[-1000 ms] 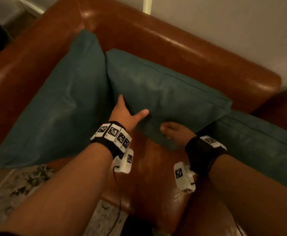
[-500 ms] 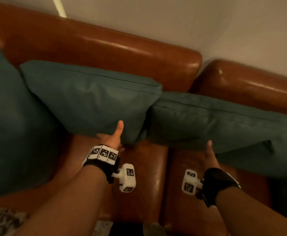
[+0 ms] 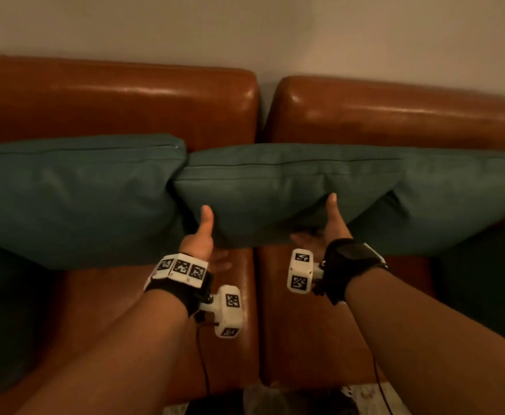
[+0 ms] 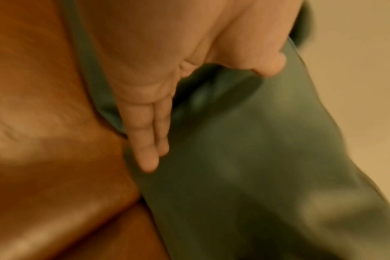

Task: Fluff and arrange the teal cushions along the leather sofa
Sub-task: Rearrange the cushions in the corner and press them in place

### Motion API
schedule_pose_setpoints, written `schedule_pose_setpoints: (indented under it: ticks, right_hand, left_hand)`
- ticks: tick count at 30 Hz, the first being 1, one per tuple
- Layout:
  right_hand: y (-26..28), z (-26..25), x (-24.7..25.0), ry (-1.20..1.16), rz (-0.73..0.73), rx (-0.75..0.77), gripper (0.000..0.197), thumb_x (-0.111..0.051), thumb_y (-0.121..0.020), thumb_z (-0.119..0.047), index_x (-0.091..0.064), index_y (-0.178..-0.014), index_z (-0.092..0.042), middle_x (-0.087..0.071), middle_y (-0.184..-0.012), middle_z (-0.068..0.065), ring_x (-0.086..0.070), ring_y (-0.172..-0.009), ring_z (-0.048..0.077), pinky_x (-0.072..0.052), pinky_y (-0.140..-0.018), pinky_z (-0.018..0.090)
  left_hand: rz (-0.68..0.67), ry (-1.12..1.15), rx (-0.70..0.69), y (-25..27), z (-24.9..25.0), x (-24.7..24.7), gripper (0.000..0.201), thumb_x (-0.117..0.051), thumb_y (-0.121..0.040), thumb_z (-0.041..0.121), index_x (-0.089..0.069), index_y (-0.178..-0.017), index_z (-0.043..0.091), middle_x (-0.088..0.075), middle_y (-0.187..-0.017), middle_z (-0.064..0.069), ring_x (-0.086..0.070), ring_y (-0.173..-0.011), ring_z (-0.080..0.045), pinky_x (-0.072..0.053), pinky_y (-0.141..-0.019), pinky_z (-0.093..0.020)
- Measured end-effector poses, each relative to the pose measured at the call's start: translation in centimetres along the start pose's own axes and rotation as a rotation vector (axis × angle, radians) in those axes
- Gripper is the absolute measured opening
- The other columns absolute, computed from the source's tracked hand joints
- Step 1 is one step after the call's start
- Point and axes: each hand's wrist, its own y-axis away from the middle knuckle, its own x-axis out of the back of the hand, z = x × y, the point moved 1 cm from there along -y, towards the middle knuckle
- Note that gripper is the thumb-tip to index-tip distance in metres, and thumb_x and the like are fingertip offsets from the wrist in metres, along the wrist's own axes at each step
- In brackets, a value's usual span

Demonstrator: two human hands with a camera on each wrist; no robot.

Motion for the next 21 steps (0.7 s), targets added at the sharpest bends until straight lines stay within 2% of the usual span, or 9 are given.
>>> schedule_pose_setpoints:
  ticks: [3, 5, 7, 9, 11, 14, 15, 18, 21]
  right_hand:
    - [-1.2, -2.9, 1.9, 0.036, 0.055, 0.106, 0.102, -0.078, -0.059, -0.057, -0.027, -0.143, -0.030, -0.041, -0.145, 0.014, -0.047, -0.123, 0.044, -0.055, -0.072, 0.054]
    - [-2.2, -5.3, 2.0, 0.115, 0.041, 0.139, 0.105, -0.080, -0.057, -0.057, -0.025, -0.143, -0.037, -0.039, -0.146, 0.011, -0.046, -0.124, 0.044, -0.054, -0.073, 0.058]
    - [-3.1, -6.8, 1.9, 0.199, -0.038, 0.111, 0.121, -0.084, -0.040, -0.061, -0.025, -0.144, -0.038, -0.037, -0.149, 0.010, -0.045, -0.126, 0.043, -0.055, -0.064, 0.054]
    - [-3.5, -7.5, 2.6, 0.251, -0.108, 0.080, 0.109, -0.079, -0.054, -0.061, -0.022, -0.145, -0.040, -0.031, -0.153, 0.009, -0.043, -0.127, 0.045, -0.052, -0.075, 0.055]
    - [-3.6, -7.6, 5.1, 0.289, -0.146, 0.056, 0.082, -0.063, -0.077, -0.057, -0.020, -0.145, -0.042, -0.028, -0.154, 0.006, -0.043, -0.126, 0.046, -0.046, -0.090, 0.055]
    - [-4.2, -7.6, 11.8, 0.329, -0.057, -0.011, 0.069, -0.052, -0.084, -0.057, -0.033, -0.143, -0.027, -0.035, -0.150, 0.006, -0.043, -0.128, 0.039, -0.043, -0.092, 0.049]
    - [-4.5, -7.9, 14.3, 0.336, 0.007, -0.035, 0.081, -0.051, -0.078, -0.066, -0.035, -0.142, -0.020, -0.037, -0.149, 0.009, -0.043, -0.130, 0.037, -0.042, -0.093, 0.047]
    - [-4.7, -10.2, 19.7, 0.370, 0.168, -0.050, 0.142, -0.044, -0.025, -0.095, -0.035, -0.142, -0.015, -0.041, -0.147, 0.012, -0.044, -0.132, 0.033, -0.043, -0.096, 0.045]
    - [-5.7, -13.9, 20.0, 0.241, 0.139, 0.026, 0.131, -0.044, -0.030, -0.095, -0.041, -0.139, -0.021, -0.051, -0.139, 0.013, -0.059, -0.110, 0.032, -0.052, -0.075, 0.040]
  left_hand:
    - [-0.123, -0.013, 0.014, 0.7, 0.3, -5.4, 0.118, -0.068, -0.031, 0.082, -0.043, -0.127, 0.019, -0.059, -0.107, -0.011, -0.066, -0.083, -0.043, -0.056, -0.070, -0.061]
    - [-0.110, 0.056, -0.005, 0.6, 2.0, -8.1, 0.095, -0.071, -0.052, 0.073, -0.040, -0.127, 0.024, -0.057, -0.106, -0.011, -0.063, -0.082, -0.045, -0.053, -0.076, -0.064]
    - [-0.079, 0.122, -0.027, -0.8, 3.5, -9.5, 0.097, -0.073, -0.059, 0.067, -0.035, -0.138, 0.024, -0.051, -0.128, -0.012, -0.058, -0.100, -0.049, -0.053, -0.075, -0.065]
    - [-0.062, 0.156, -0.045, -1.7, 4.2, -10.1, 0.105, -0.075, -0.056, 0.068, -0.032, -0.142, 0.025, -0.043, -0.145, -0.013, -0.051, -0.115, -0.051, -0.053, -0.071, -0.064]
    - [-0.017, 0.178, -0.081, -1.9, 3.5, -10.5, 0.106, -0.075, -0.056, 0.067, -0.031, -0.142, 0.024, -0.042, -0.146, -0.014, -0.056, -0.108, -0.049, -0.054, -0.074, -0.063]
    - [0.083, 0.182, -0.120, -1.4, 0.6, -11.3, 0.114, -0.075, -0.057, 0.068, -0.016, -0.147, 0.030, -0.037, -0.150, -0.010, -0.060, -0.101, -0.044, -0.056, -0.071, -0.056]
    - [0.121, 0.169, -0.124, -1.1, -0.7, -11.7, 0.117, -0.075, -0.058, 0.066, -0.008, -0.148, 0.033, -0.036, -0.151, -0.009, -0.059, -0.107, -0.045, -0.055, -0.074, -0.058]
    - [0.150, 0.131, -0.067, -0.6, -3.3, -13.7, 0.129, -0.079, -0.050, 0.067, -0.001, -0.148, 0.036, -0.028, -0.154, -0.012, -0.046, -0.121, -0.054, -0.048, -0.077, -0.071]
    - [0.089, 0.140, -0.067, -1.0, -2.5, -15.7, 0.120, -0.075, -0.046, 0.073, -0.023, -0.145, 0.030, -0.031, -0.152, -0.018, -0.047, -0.118, -0.056, -0.051, -0.067, -0.070]
